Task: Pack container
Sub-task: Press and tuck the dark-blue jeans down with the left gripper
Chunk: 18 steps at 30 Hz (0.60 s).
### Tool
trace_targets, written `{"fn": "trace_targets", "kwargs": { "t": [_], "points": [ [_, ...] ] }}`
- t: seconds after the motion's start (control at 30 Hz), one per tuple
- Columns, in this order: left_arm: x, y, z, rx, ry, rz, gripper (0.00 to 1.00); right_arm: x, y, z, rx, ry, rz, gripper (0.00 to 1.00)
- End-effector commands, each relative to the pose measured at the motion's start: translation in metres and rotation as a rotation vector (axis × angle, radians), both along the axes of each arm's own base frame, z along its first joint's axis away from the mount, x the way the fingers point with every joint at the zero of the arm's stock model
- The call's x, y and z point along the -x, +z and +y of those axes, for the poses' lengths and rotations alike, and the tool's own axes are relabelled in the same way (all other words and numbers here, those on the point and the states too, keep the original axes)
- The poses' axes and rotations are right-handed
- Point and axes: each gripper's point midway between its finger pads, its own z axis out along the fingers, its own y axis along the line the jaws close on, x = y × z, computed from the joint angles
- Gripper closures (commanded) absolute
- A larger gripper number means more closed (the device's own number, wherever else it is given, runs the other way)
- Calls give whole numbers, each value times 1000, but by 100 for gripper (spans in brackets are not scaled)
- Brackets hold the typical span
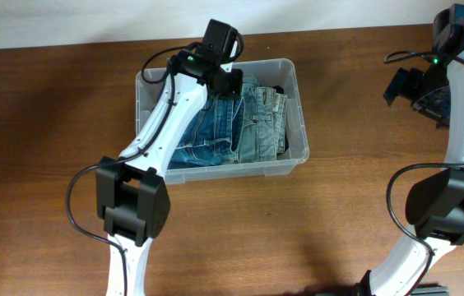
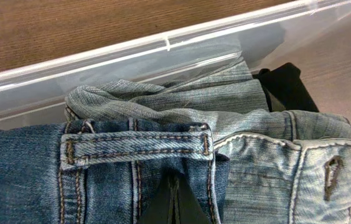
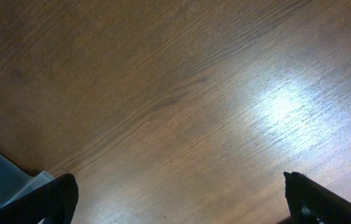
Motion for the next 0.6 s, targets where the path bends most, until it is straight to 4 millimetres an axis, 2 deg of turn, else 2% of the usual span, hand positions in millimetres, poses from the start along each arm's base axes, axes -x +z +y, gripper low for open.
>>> {"fn": "trace_targets", "kwargs": {
  "t": [0.0, 0.13, 0.23, 0.37, 0.4, 0.47, 0.57],
  "points": [
    [12, -41, 14, -94, 2, 104, 98, 1, -1, -1, -1, -14, 5, 2],
    [20, -15, 18, -91, 2, 96, 87, 1, -1, -1, -1, -15, 5, 2],
    [30, 20, 22, -80, 2, 75, 77, 1, -1, -1, -1, -14, 5, 2],
    [55, 67, 34, -79, -12, 57, 61, 1, -1, -1, -1, -15, 5, 2],
    [63, 76, 38, -88, -26, 57, 47, 1, -1, -1, -1, -14, 5, 2],
    [78, 88, 45, -98, -33, 72, 34, 1, -1, -1, -1, -14, 5, 2],
    [97, 106, 55, -100, -32, 79, 30, 1, -1, -1, -1, -14, 5, 1]
  ]
}}
